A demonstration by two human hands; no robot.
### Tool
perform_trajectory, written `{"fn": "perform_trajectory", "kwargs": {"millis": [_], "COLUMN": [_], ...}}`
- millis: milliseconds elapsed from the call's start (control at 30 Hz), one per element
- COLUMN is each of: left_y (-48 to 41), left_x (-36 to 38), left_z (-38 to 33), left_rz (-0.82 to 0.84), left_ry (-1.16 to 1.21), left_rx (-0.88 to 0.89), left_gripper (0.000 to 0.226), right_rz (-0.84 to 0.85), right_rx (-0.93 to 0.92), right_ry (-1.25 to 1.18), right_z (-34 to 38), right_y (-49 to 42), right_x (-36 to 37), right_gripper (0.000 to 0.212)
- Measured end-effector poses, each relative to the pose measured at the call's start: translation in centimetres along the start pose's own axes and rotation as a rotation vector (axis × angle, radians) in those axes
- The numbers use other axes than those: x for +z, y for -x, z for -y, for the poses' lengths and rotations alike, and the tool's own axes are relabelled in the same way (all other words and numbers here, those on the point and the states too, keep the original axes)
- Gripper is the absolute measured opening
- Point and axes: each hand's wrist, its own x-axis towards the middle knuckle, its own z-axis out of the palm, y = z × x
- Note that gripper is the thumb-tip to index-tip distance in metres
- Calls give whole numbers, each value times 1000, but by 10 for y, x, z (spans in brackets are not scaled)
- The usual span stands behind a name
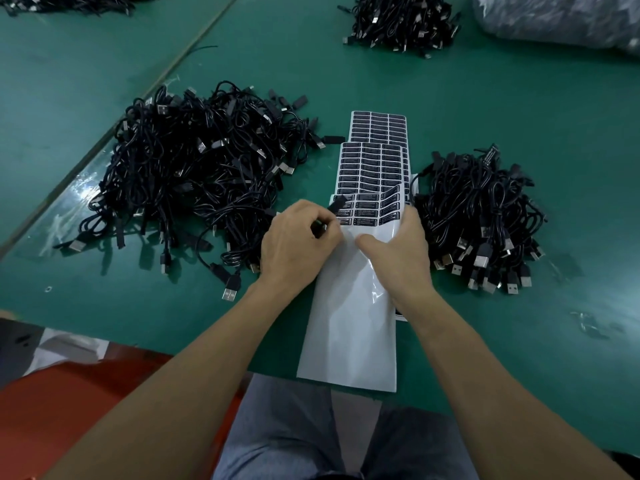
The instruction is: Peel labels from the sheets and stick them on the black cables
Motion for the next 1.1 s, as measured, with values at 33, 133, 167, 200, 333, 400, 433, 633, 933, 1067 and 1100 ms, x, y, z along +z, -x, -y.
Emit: {"fn": "perform_trajectory", "kwargs": {"millis": [33, 133, 167, 200, 333, 400, 433, 633, 933, 1067, 1100], "left_y": [0, -1, -1, -1, -2, -1, 0, 1, 1, 1, 1], "left_x": [0, 0, 0, -1, -1, -2, -2, -6, -8, -9, -9], "left_z": [1, 4, 4, 4, 5, 2, 0, -2, -4, -5, -6], "left_rz": [-38, -144, -160, -161, -106, -78, -67, -27, -22, -22, -19], "left_ry": [21, 78, 94, 104, 59, 23, 13, 2, 9, -1, -2], "left_rx": [4, 11, 8, 5, 0, 0, -3, 31, 22, 26, 26], "left_gripper": [15, 15, 17, 21, 16, 14, 15, 16, 21, 18, 19], "right_rz": [-4, -8, -5, -4, -47, -114, -142, -52, -95, -101, -100], "right_rx": [-9, -86, -123, -160, -286, -340, -382, -496, -459, -475, -481], "right_ry": [15, 120, 181, 252, 678, 823, 848, 582, 529, 562, 573], "right_z": [0, 1, 2, 3, 9, 12, 13, 16, 11, 10, 9], "right_y": [1, 5, 6, 7, 11, 14, 15, 15, 7, 7, 6], "right_x": [0, -1, -1, 0, 3, 5, 6, 18, 22, 22, 22], "right_gripper": [60, 89, 94, 96, 84, 71, 63, 18, 9, 12, 13]}}
